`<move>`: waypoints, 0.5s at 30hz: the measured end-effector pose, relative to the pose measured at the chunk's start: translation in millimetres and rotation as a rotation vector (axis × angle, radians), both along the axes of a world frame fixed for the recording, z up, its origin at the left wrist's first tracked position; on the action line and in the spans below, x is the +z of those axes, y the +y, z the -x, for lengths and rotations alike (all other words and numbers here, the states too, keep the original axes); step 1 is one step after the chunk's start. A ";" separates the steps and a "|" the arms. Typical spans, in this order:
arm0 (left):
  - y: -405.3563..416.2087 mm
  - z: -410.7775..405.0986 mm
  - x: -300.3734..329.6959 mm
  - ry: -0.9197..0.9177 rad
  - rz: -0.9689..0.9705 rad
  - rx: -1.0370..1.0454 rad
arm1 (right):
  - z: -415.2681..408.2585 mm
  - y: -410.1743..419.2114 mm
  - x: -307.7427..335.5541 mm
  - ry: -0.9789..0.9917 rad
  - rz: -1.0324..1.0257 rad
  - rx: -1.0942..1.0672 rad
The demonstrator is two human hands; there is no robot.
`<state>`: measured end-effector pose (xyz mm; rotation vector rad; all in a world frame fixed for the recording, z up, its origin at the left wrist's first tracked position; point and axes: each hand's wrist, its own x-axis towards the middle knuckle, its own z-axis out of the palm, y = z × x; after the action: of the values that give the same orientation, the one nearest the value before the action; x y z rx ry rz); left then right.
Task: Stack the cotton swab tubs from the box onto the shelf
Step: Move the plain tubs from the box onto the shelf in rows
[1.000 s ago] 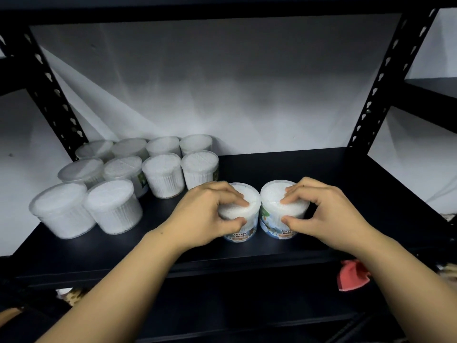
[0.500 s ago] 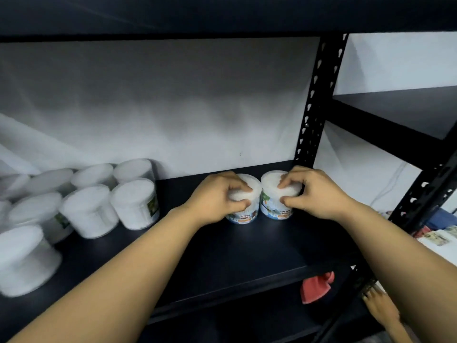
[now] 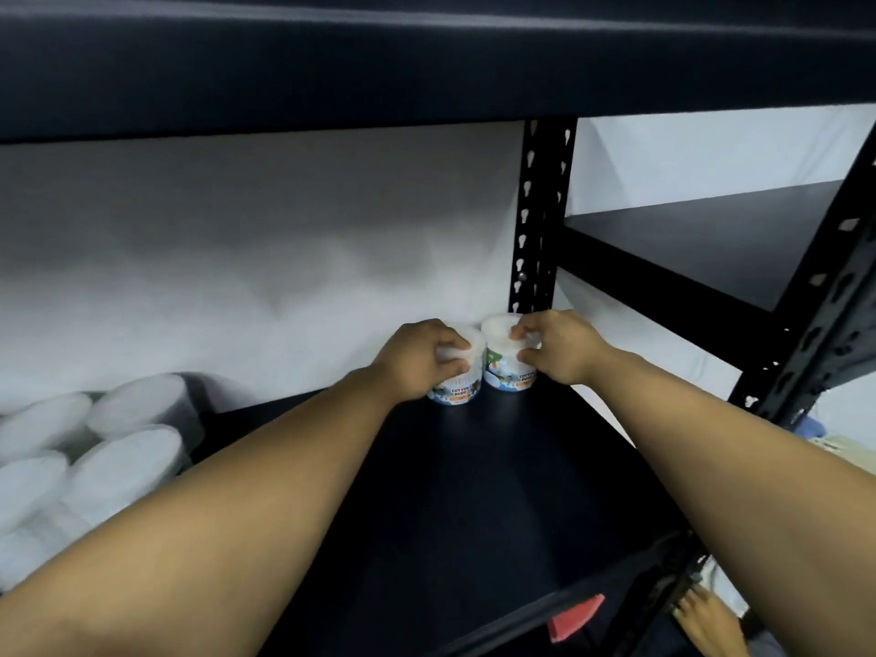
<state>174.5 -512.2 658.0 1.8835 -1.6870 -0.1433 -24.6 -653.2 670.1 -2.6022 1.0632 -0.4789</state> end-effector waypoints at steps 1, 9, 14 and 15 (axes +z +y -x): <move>-5.9 -2.1 0.2 -0.001 0.003 0.000 | -3.8 -4.5 -1.1 -0.003 -0.008 -0.018; -26.6 -13.5 -3.8 0.023 0.036 -0.026 | -18.4 -22.4 -3.0 -0.015 -0.047 -0.073; -26.0 -10.5 -3.2 0.008 0.031 -0.016 | -18.4 -22.2 -4.2 0.003 -0.046 -0.066; -25.9 -9.5 -1.4 0.001 0.015 -0.011 | -18.2 -21.3 -4.3 0.005 -0.046 -0.066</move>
<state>184.0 -538.1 656.6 1.8630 -1.6941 -0.1358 -6.4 -674.5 665.8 -2.5363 1.1513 -0.4576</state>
